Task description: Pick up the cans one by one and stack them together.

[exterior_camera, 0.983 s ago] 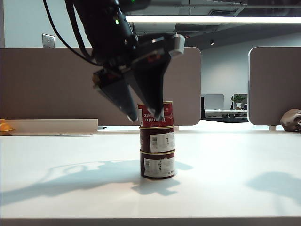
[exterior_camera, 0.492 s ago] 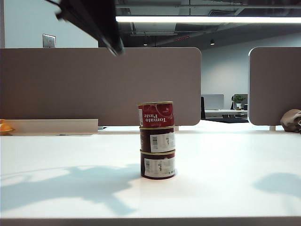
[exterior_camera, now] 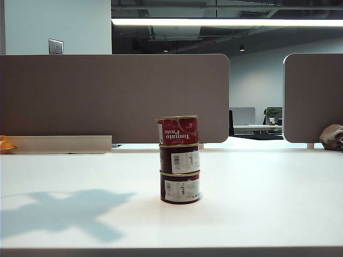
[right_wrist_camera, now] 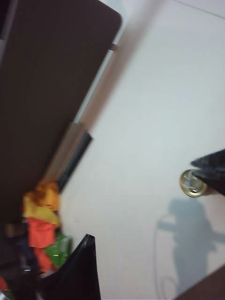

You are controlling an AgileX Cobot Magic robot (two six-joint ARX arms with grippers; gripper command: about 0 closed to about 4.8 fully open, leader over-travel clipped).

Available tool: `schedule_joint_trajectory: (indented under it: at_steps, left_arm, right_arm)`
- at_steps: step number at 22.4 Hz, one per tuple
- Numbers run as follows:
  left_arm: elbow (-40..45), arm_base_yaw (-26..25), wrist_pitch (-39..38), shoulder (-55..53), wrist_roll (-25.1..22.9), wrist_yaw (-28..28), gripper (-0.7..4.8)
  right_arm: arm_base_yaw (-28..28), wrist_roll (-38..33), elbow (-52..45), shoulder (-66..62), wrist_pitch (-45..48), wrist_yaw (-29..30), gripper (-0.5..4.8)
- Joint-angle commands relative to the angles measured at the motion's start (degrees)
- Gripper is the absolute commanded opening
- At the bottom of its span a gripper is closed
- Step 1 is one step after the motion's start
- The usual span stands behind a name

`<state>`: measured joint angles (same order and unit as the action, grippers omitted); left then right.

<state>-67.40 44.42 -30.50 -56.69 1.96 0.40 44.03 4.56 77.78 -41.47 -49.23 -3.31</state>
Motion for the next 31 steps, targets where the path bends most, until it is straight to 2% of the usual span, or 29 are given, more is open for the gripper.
schedule_joint_trajectory:
  at_steps: [1, 3, 5, 7, 10, 17, 31]
  left_arm:
    - [6.67, -0.04, 10.16, 2.93, -0.02, -2.38, -0.06]
    - [10.95, -0.04, 16.24, 3.37, -0.17, -2.36, -0.06]
    - [13.29, -0.07, 19.23, 2.78, -1.14, -2.71, -0.06]
    - [13.94, -0.09, 19.91, 1.44, -4.70, -2.71, -0.05]
    - [13.94, -0.11, 19.87, -0.72, -8.76, -2.78, -0.05]
    - [13.94, -0.09, 19.37, -1.40, -8.85, -2.99, -0.05]
    - [13.94, -0.13, 19.30, -1.07, -8.85, -3.04, -0.05]
  right_arm:
    - [-0.02, 3.15, -10.40, 6.51, 15.23, -0.22, -0.01]
    - [-0.07, 3.15, -17.57, 9.64, 24.00, -0.33, -0.01]
    - [-0.22, 3.17, -23.43, 10.88, 30.91, -1.07, -0.01]
    - [-0.22, 3.21, -27.65, 10.60, 33.53, -1.07, 0.00]
    - [-0.31, 3.21, -31.43, 8.72, 33.38, -1.09, 0.00]
    - [-0.26, 3.19, -32.59, 4.55, 32.35, -1.09, 0.00]
    - [-0.22, 3.17, -32.59, 4.57, 32.30, -1.07, 0.00]
